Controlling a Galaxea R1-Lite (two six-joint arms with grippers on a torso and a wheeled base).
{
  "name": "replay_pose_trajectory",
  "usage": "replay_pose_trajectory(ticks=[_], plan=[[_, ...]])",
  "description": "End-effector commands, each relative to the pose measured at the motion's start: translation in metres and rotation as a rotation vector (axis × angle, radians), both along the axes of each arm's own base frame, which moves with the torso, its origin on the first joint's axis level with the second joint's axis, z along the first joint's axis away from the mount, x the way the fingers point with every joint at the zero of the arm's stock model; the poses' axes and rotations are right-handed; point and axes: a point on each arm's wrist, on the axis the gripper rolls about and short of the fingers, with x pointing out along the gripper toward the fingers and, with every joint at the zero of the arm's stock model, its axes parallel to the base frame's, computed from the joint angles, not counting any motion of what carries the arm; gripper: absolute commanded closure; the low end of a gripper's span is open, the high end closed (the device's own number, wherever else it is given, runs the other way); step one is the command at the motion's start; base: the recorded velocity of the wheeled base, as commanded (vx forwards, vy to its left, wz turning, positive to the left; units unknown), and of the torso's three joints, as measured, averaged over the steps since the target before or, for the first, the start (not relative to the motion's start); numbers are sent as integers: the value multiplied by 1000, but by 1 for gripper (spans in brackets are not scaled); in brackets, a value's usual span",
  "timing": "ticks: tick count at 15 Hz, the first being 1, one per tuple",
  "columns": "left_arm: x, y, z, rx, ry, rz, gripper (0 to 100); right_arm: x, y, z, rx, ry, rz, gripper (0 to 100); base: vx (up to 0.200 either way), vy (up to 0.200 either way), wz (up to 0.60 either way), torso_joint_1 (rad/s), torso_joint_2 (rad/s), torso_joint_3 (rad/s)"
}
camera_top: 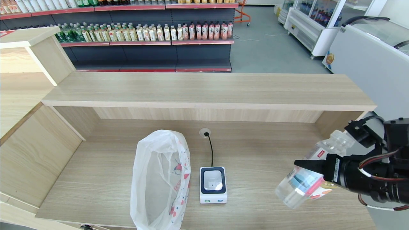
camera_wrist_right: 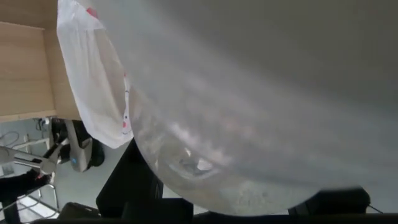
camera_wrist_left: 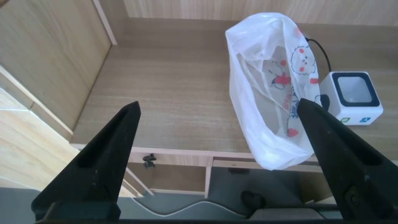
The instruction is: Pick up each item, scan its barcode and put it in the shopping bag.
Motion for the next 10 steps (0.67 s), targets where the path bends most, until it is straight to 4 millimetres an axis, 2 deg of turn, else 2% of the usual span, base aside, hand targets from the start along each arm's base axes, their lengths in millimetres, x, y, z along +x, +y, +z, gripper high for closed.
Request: replay_pose_trajectory(ticks=[1, 4, 7, 10], plan=[[0, 0, 0, 0, 0, 0, 0, 14, 11, -6, -11, 54, 17, 100, 0, 0, 0, 0, 0, 0], [0, 0, 0, 0, 0, 0, 0, 19, 29, 8, -1, 111, 31, 100, 0, 0, 0, 0, 0, 0], [0, 0, 0, 0, 0, 0, 0, 28, 43, 7, -6, 126, 11, 100, 0, 0, 0, 0, 0, 0], [0, 0, 0, 1, 0, 0, 0, 28, 49, 6, -10, 129, 28, 100, 0, 0, 0, 0, 0, 0]])
